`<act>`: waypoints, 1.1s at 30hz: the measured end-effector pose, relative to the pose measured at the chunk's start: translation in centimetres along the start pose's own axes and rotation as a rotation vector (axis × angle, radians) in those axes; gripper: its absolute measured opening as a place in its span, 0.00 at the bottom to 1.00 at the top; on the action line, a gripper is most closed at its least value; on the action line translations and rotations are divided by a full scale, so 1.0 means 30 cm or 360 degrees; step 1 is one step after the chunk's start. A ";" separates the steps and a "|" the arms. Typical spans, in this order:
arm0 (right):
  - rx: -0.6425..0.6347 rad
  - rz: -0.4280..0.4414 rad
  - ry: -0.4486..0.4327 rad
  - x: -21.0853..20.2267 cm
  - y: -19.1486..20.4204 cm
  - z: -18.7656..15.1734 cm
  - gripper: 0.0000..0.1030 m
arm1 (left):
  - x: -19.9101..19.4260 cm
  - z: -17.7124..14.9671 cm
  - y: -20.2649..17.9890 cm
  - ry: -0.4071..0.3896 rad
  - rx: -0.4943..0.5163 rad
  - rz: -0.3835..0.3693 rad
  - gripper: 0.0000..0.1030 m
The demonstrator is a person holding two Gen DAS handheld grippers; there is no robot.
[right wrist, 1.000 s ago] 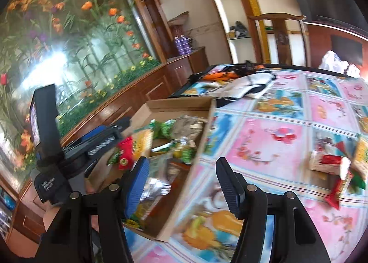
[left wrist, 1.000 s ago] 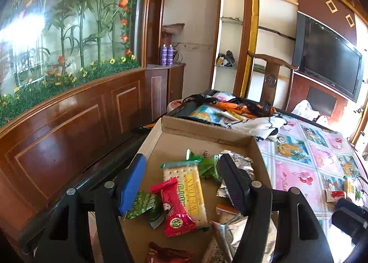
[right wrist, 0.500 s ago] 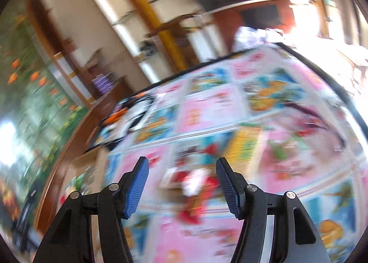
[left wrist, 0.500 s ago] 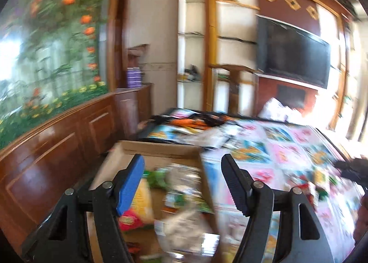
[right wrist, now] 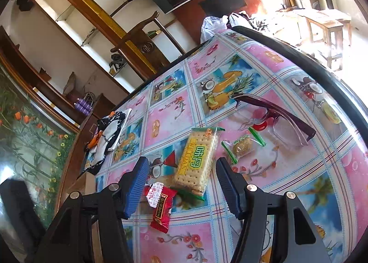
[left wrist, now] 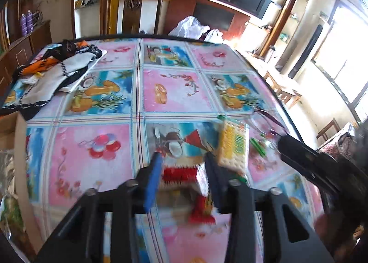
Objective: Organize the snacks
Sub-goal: 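Grasp the white-and-red wafer pack with the left tool while the right grasps a red wafer bar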
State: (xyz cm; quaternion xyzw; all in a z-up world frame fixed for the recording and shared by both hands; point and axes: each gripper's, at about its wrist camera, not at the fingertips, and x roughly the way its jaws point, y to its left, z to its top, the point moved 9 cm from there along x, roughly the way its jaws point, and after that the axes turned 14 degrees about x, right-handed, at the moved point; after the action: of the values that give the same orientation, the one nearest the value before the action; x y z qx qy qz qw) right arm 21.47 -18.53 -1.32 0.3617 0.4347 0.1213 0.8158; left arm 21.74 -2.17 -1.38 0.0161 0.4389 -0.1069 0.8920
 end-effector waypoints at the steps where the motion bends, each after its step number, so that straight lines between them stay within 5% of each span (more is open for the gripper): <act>1: 0.0004 0.0011 0.0009 0.002 0.002 -0.001 0.63 | 0.025 -0.003 -0.005 0.0025 0.0002 0.0012 0.28; 7: 0.0003 0.0061 0.0063 0.013 0.022 -0.017 0.63 | 0.152 -0.052 0.018 0.0184 -0.0051 -0.0073 0.27; 12: 0.0009 0.0089 0.0053 -0.001 0.034 -0.015 0.63 | 0.085 -0.147 -0.014 0.0205 -0.0055 -0.0197 0.28; 19: 0.0018 0.0090 0.0052 -0.008 0.032 -0.016 0.63 | -0.067 -0.252 -0.054 0.0139 0.0003 -0.0267 0.59; 22: 0.0011 0.0081 0.0051 -0.008 0.031 -0.018 0.63 | -0.122 -0.248 -0.072 0.0017 0.0155 -0.0220 0.76; 29: 0.0009 0.0081 0.0062 -0.010 0.027 -0.026 0.63 | -0.085 -0.299 -0.203 0.0050 0.0716 -0.0082 0.76; 33: -0.0010 0.0069 0.0058 -0.008 0.032 -0.028 0.63 | -0.060 -0.313 -0.196 0.0060 0.0754 -0.0007 0.76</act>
State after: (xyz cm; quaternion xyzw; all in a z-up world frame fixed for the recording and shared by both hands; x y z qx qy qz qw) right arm 20.77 -17.56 -0.82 0.3663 0.4412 0.1470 0.8060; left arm 12.17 -6.44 -5.35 0.2260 0.4182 -0.2085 0.8547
